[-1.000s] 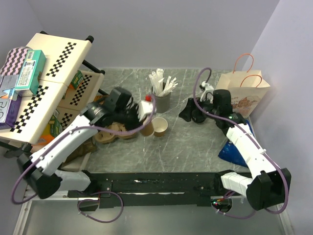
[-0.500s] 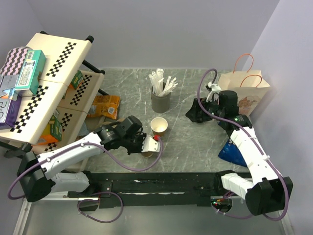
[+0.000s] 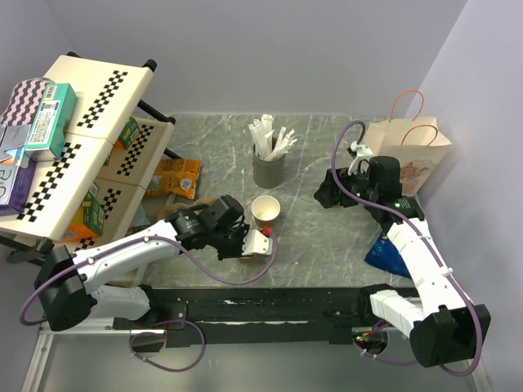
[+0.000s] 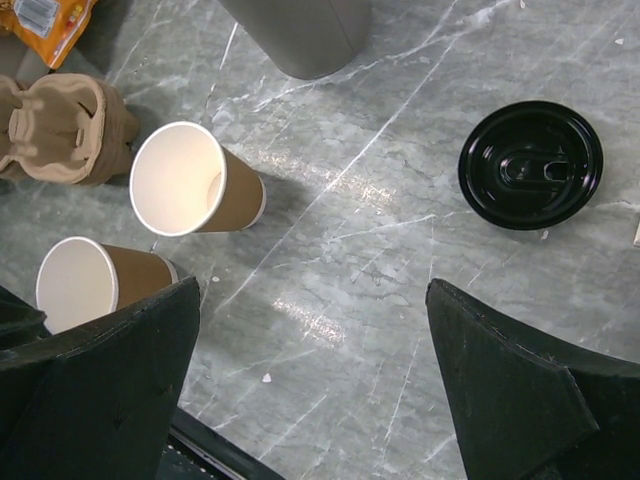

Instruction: Pack the takeout coffee

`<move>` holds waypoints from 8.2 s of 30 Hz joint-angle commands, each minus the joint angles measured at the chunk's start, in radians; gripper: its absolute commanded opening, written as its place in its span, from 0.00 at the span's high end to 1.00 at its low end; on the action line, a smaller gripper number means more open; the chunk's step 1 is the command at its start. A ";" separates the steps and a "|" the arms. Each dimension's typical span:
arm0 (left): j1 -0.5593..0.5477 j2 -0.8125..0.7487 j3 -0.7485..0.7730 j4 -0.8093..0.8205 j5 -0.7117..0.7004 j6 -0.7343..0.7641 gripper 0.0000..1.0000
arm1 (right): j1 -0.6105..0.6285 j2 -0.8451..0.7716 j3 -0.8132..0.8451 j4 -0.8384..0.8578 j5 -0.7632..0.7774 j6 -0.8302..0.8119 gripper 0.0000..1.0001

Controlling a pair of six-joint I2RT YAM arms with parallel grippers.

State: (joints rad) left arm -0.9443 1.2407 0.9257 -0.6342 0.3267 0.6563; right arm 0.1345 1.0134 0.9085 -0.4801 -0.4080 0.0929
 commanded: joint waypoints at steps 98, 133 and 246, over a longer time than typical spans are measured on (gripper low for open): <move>0.685 0.635 0.786 -0.032 -0.149 -0.635 0.99 | -0.165 0.007 0.053 0.017 -0.009 0.016 0.00; 0.725 0.716 0.995 -0.048 -0.040 -0.620 0.50 | -0.174 0.063 0.089 0.012 -0.021 -0.085 0.00; 0.121 -0.018 0.174 0.419 0.167 0.446 0.24 | 0.089 0.518 0.443 -0.500 -0.023 -0.412 1.00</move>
State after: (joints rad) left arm -0.7609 1.1301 1.1145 -0.3656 0.5247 0.8257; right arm 0.1982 1.5951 1.3571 -0.9489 -0.3573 -0.3519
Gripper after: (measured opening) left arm 0.757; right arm 0.017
